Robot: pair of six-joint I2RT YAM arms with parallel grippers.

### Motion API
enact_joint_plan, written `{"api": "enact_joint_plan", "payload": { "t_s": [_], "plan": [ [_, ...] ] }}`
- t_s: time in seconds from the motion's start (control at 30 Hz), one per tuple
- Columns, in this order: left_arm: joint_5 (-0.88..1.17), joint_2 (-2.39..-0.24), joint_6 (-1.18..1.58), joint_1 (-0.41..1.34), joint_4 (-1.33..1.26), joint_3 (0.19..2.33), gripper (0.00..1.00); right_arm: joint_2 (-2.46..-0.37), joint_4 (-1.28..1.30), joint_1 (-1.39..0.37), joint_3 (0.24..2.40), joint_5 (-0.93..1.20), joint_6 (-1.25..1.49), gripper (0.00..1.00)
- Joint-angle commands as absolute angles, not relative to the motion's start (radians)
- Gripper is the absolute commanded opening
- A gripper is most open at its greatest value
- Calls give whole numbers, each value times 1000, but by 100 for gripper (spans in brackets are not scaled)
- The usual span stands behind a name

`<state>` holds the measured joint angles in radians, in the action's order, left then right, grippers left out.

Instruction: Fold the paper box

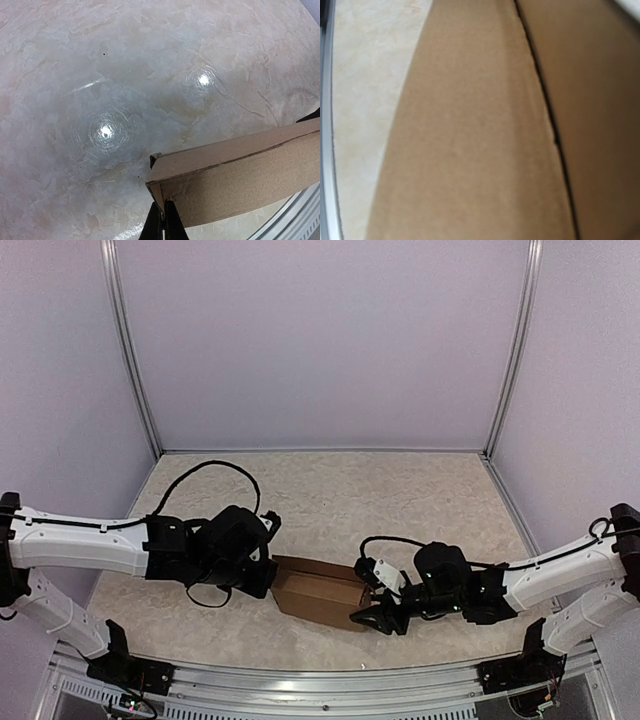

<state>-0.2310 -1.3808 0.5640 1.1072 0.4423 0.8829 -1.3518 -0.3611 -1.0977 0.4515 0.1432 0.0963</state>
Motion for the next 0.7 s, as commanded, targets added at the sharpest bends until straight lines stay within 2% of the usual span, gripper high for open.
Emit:
{"api": "enact_joint_plan", "payload": {
  "t_s": [0.0, 0.23, 0.5, 0.67],
  "plan": [
    [-191, -1425, 566, 1145, 501, 889, 0, -1388, -477, -1097, 439, 59, 127, 24],
    [-208, -1442, 572, 1174, 509, 896, 0, -1430, -538, -1099, 412, 24, 161, 27],
    [-223, -1469, 575, 1194, 512, 914, 0, -1441, -542, -1099, 411, -45, 184, 43],
    [-233, -1494, 578, 1207, 519, 933, 0, -1432, -533, -1094, 416, -63, 195, 58]
  ]
}}
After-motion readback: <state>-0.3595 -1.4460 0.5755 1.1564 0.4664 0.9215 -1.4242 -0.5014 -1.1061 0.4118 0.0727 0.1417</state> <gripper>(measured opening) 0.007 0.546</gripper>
